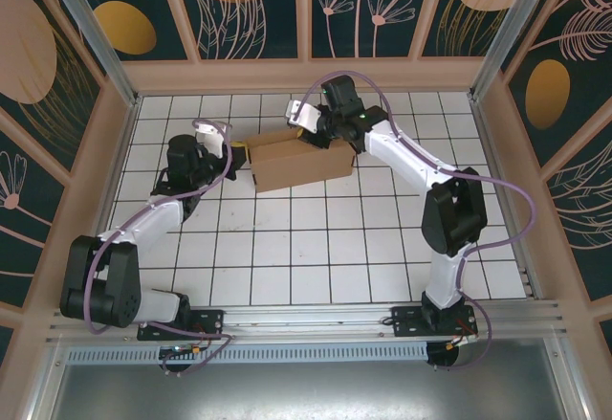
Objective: Fold the paper box
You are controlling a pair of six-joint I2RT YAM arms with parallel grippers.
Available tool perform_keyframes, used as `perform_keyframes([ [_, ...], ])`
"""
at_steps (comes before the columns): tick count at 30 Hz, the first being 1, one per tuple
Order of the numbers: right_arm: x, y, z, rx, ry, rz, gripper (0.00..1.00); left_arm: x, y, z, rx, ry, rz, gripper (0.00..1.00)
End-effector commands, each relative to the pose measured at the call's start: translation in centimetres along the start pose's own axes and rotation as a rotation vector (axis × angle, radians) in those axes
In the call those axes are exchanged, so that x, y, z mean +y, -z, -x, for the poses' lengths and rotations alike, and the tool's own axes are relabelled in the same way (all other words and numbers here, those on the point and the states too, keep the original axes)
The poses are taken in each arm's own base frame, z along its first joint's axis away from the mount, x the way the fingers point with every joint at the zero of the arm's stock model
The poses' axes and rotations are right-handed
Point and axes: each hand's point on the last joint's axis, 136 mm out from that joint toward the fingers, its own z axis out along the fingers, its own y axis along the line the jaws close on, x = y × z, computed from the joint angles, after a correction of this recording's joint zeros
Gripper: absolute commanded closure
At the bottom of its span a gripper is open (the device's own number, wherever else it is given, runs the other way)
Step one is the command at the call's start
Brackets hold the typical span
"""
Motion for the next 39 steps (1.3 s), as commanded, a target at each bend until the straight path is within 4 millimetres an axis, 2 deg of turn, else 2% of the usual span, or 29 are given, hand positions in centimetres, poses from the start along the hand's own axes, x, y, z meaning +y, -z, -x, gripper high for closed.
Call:
perform_keyframes([
  [1,3.3,-1.4,2.7,-0.066,-0.028,0.116,0.76,-4.0,-1.0,1.6,-0.039,-0.010,-0.142,0.93],
  [4,3.5,-1.1,3.4,-0.091,-0.048,0.141,0.74,-4.1,-1.2,1.3,-0.025,-0.016,-0.127,0.95],
  [7,3.0,0.3,4.8,-0.152,-0.081,0.155,0.72,-3.6,-1.3,1.0,-0.005,-0.038,-0.096,0.98],
  [11,-0.8,4.8,6.9,-0.323,-0.254,0.127,0.67,-3.2,-1.6,0.6,0.030,-0.061,-0.086,1.00],
  [13,-3.3,7.5,6.5,-0.402,-0.320,0.081,0.59,-3.2,-1.8,0.4,0.044,-0.070,-0.089,1.00],
  [16,-5.5,10.4,4.5,-0.440,-0.342,-0.084,0.41,-3.1,-2.1,0.4,0.062,-0.095,-0.087,1.00],
  [17,-5.7,11.4,3.6,-0.442,-0.314,-0.128,0.39,-3.1,-2.1,0.5,0.068,-0.102,-0.087,1.00],
  [19,-6.1,13.2,1.5,-0.438,-0.266,-0.167,0.38,-3.2,-2.2,0.4,0.081,-0.117,-0.091,1.00],
  [23,-8.5,15.8,-4.5,-0.383,-0.344,-0.191,0.45,-3.1,-2.3,0.4,0.104,-0.143,-0.087,1.00],
  [26,-8.1,16.0,-8.0,-0.362,-0.275,-0.238,0.48,-3.1,-2.3,0.2,0.112,-0.149,-0.092,1.00],
  [29,-8.3,15.2,-10.1,-0.357,-0.261,-0.204,0.50,-3.1,-2.4,0.1,0.118,-0.148,-0.093,1.00],
  [35,-9.1,12.0,-11.8,-0.325,-0.203,-0.157,0.42,-3.4,-2.7,-0.1,0.132,-0.162,-0.118,1.00],
  [39,-9.3,11.0,-11.6,-0.387,-0.295,-0.113,0.43,-3.9,-2.6,-0.3,0.136,-0.171,-0.148,1.00],
])
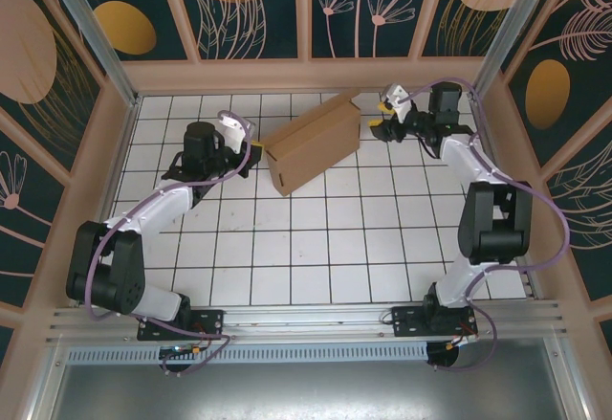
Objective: Fold the paper box
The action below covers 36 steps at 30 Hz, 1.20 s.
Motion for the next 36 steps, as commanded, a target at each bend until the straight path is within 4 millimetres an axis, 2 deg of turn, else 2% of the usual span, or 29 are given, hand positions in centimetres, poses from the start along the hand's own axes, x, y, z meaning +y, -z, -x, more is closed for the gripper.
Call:
perform_keyframes([
  [1,-0.8,-0.6,2.5,-0.120,-0.027,0.006,0.43,-0.8,-0.1,0.0,0.012,-0.026,-0.050,1.00],
  [3,-1.9,0.1,3.5,-0.248,-0.157,-0.047,0.42,-0.8,-0.1,0.0,0.012,-0.030,-0.049,1.00],
  [5,-2.1,1.2,5.0,-0.391,-0.278,0.008,0.44,-0.8,0.0,0.0,0.011,-0.032,-0.047,1.00],
  [8,-2.8,0.7,4.8,-0.461,-0.396,0.001,0.48,-0.7,0.0,0.2,0.011,-0.036,-0.040,1.00],
  [19,-2.9,-4.6,0.5,-0.322,-0.576,-0.027,0.49,-0.8,-0.1,0.3,0.010,-0.034,-0.048,1.00],
  [23,-3.7,-5.7,-0.6,-0.291,-0.622,-0.066,0.50,-0.8,-0.1,0.4,0.007,-0.035,-0.048,1.00],
  [30,-4.2,-7.4,-0.5,-0.277,-0.653,-0.054,0.51,-0.8,-0.2,0.4,0.009,-0.034,-0.051,1.00],
  [36,-2.2,-8.7,-1.8,-0.231,-0.688,0.008,0.60,-0.9,-0.2,0.7,-0.007,-0.013,-0.059,1.00],
])
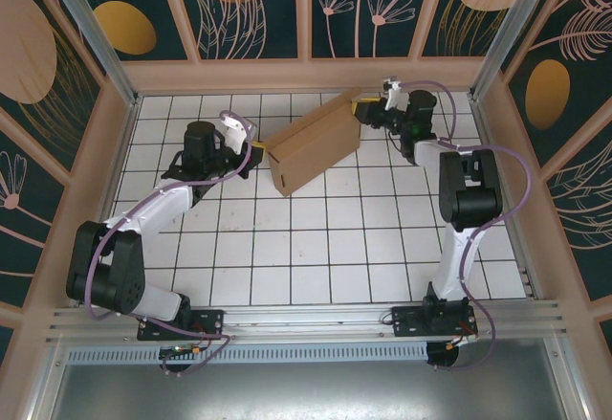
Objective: Fold the paper box
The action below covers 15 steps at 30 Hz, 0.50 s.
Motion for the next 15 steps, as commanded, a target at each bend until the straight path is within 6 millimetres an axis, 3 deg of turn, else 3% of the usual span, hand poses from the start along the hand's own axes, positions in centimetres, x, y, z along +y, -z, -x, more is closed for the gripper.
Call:
perform_keyframes([
  [1,0.6,-0.8,-2.0,0.047,-0.034,0.023,0.62,-0.3,-0.2,0.9,-0.022,0.003,-0.025,1.00],
  [4,0.7,-0.2,-3.1,0.053,-0.073,0.017,0.68,-0.3,-0.3,1.0,-0.031,0.020,-0.025,1.00],
  [15,4.9,2.8,-4.0,-0.024,-0.161,0.010,0.84,-0.4,-0.4,2.6,-0.110,0.156,0.035,1.00],
])
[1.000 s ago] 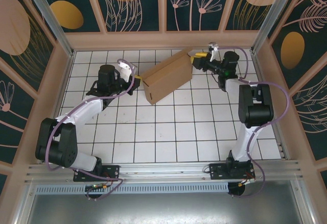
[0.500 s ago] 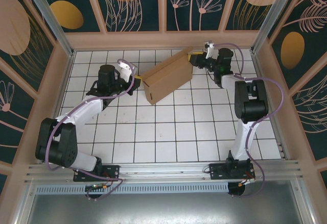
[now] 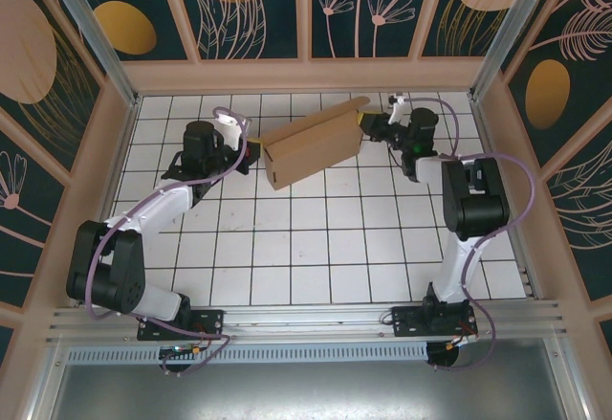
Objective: Fold the paper box
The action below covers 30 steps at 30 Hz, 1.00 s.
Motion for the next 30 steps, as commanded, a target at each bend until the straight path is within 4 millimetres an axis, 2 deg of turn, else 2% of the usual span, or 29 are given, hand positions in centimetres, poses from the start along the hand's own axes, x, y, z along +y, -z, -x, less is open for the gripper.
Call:
perform_keyframes([
  [1,4.1,0.5,-2.2,0.021,-0.068,0.072,0.85,-1.8,-0.4,1.8,-0.076,0.047,-0.023,1.00],
  [8,6.1,2.0,-3.1,-0.033,-0.174,-0.008,0.87,-0.5,-1.0,1.3,-0.118,0.167,0.062,1.00],
  [17,8.7,3.9,-5.9,-0.030,-0.267,-0.120,0.87,0.4,-1.6,0.6,-0.115,0.237,0.122,1.00],
  [23,9.7,5.1,-7.0,-0.038,-0.308,-0.179,0.88,1.4,-1.5,-1.2,-0.106,0.262,0.172,1.00],
  [30,9.8,5.3,-8.3,-0.012,-0.300,-0.206,0.85,2.0,-1.3,-3.2,-0.078,0.247,0.212,1.00],
])
